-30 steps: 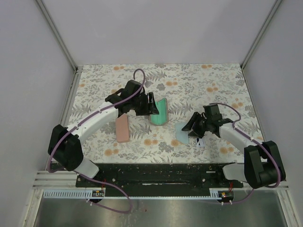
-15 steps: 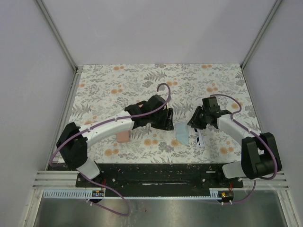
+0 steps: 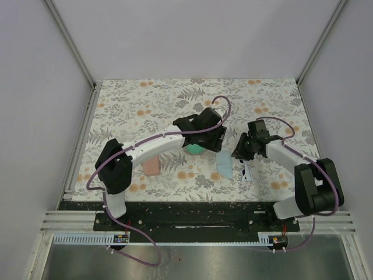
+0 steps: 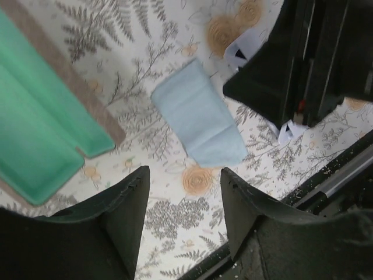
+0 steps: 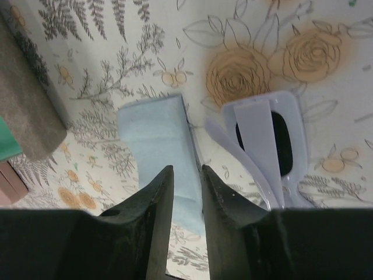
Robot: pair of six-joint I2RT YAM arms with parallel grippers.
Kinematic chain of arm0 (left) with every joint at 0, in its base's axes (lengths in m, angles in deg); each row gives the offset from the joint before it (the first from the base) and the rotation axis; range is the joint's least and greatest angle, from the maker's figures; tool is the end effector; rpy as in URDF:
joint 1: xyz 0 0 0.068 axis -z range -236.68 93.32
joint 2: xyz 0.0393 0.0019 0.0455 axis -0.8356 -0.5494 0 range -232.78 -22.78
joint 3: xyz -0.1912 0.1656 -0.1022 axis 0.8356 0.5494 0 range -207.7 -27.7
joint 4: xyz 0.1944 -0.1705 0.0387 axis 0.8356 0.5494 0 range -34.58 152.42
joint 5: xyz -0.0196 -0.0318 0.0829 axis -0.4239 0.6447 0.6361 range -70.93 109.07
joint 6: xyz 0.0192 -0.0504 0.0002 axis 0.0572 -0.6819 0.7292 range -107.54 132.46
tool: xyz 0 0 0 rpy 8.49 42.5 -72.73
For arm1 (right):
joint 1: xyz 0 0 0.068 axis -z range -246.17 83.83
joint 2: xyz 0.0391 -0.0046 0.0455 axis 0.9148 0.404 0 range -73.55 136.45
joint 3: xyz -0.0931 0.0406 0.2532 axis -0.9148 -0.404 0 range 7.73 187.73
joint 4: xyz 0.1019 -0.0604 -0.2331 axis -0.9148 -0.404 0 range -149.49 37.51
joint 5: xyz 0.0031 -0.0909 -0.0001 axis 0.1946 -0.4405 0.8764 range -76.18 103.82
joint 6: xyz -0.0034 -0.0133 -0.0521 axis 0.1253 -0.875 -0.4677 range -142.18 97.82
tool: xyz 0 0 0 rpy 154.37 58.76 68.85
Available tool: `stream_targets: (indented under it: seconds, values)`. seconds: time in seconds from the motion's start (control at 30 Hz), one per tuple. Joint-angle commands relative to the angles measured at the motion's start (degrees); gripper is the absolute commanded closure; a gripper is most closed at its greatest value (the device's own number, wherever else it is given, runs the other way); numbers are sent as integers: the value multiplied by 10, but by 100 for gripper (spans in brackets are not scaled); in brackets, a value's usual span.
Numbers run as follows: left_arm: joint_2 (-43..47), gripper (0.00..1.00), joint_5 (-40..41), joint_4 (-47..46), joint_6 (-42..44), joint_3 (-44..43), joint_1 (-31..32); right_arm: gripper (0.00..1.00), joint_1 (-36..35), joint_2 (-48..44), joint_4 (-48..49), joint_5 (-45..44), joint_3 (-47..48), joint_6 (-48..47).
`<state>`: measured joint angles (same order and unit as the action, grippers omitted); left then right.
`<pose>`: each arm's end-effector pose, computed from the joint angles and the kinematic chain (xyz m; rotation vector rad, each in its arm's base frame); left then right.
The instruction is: Organize the sunglasses
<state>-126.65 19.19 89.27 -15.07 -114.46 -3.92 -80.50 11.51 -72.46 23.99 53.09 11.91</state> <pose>0.2447 -0.3217 0.2699 0.5577 2.4968 -0.5825 0.2690 0.0753 0.1721 0.3968 2.6549 0.5160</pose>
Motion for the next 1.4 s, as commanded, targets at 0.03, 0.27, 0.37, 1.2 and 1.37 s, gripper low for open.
stream_targets:
  seconds: [0.03,0.27,0.37,1.2,1.37]
  values:
    - [-64,45,-51,14,115,-94,-13,61,-1,-125,-6,7,-67,34]
    - [-172,46,-122,27,162,-190,-24,60,-4,-229,-61,21,-134,63]
    - [-220,46,-144,39,177,-235,-23,60,-7,-257,-65,26,-159,72]
    - [-359,61,-244,25,191,-306,-21,63,-41,-228,-40,30,-170,84]
    - [-368,65,-245,28,187,-307,-21,62,-47,-206,-29,27,-164,77]
